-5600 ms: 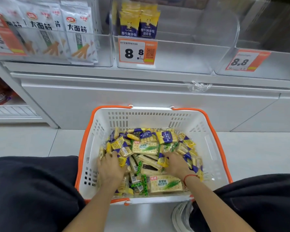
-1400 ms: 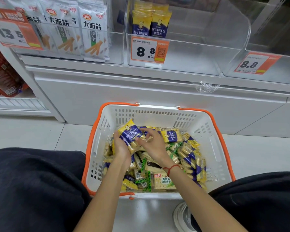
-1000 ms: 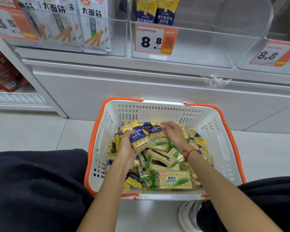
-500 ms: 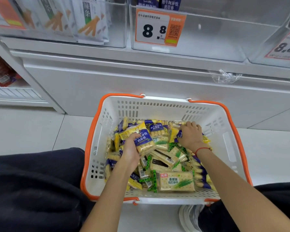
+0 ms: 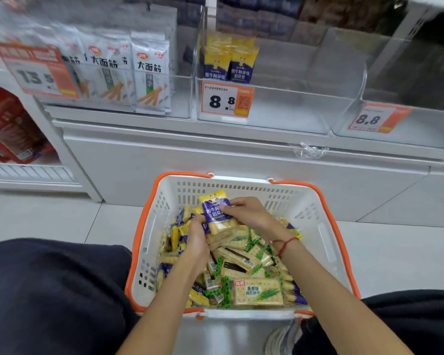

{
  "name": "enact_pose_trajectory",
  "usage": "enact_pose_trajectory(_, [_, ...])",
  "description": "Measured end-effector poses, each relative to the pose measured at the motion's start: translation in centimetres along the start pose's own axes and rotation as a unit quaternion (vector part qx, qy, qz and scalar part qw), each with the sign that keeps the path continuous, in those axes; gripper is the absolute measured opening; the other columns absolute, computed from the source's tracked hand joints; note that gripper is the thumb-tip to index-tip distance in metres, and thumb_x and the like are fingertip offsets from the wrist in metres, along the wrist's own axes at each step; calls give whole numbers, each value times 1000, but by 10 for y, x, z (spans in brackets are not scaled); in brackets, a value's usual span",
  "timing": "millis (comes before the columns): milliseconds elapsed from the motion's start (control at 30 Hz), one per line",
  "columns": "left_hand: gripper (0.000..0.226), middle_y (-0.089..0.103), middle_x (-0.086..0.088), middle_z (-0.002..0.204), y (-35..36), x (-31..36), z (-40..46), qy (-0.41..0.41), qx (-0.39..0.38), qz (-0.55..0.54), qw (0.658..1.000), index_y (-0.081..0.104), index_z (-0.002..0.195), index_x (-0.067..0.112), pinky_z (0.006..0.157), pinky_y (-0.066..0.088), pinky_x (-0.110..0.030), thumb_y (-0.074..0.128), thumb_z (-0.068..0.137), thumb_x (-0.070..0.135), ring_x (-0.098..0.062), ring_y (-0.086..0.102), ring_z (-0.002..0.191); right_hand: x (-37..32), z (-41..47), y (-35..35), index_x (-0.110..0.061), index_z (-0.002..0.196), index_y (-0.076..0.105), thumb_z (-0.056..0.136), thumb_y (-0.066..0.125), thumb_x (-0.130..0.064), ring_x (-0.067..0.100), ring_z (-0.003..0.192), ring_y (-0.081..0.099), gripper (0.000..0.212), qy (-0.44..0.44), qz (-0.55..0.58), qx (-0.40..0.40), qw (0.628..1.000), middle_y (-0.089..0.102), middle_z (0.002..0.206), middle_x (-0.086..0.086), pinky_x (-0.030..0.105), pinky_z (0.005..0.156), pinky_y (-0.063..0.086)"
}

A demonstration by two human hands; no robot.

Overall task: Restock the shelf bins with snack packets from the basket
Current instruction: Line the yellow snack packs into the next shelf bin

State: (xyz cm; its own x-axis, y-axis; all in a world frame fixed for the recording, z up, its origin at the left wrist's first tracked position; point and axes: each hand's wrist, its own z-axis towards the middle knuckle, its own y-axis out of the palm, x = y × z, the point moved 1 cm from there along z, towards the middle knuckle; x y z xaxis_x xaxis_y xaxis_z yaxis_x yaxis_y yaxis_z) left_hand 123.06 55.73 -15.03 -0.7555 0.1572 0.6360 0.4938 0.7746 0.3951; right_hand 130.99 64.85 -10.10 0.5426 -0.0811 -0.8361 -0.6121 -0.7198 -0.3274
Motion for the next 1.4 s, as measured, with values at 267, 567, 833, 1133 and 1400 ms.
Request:
enact_pose_trajectory(267, [45, 67, -19, 106, 41, 70, -40, 108, -84, -4, 991, 63, 117, 3, 69, 54, -36, 34, 91, 27, -30, 63, 84, -70, -14, -37, -10, 108, 68, 77, 76, -36, 16, 82, 62, 41, -91, -45, 59, 993, 68, 98, 10, 30, 71, 52])
enact_pose_trajectory(567, [23, 70, -9, 77, 104, 167, -59, 224, -158, 127, 953, 63, 87, 13, 60, 48, -26, 43, 88, 24, -17, 63, 62, -162, -33, -68, -24, 111, 56, 100, 25, -50, 17, 103, 55, 41, -112, -117, -19, 987, 62, 118, 3, 34, 91, 45])
enact_pose_trajectory(833, [48, 62, -20, 97, 160, 251, -62, 281, -173, 282, 901, 55, 104, -1, 77, 52, -31, 53, 74, 37, -23, 61, 74, -231, -12, -103, -19, 85, 53, 101, 29, -20, 7, 63, 51, 28, -216, -76, 10, 973, 61, 69, -8, 22, 64, 38])
enact_pose_trajectory(1133, [23, 60, 1, 115, 178, 328, -14, 322, -108, 576, 743, 62, 92, 25, 98, 41, -37, 66, 72, 36, -15, 54, 101, -237, 50, -135, -16, 124, 46, 93, 58, -14, -3, 84, 57, 33, -284, -105, 37, 952, 59, 99, -13, 9, 68, 49])
enact_pose_trajectory(1400, [105, 53, 1, 134, 172, 346, 16, 371, 1, 803, 467, 37, 141, 27, 105, 32, -39, 74, 53, 72, -26, 45, 125, -241, 108, -133, -10, 121, 45, 77, 78, -22, 16, 106, 59, 57, -210, -249, 12, 945, 58, 115, -4, 30, 89, 50])
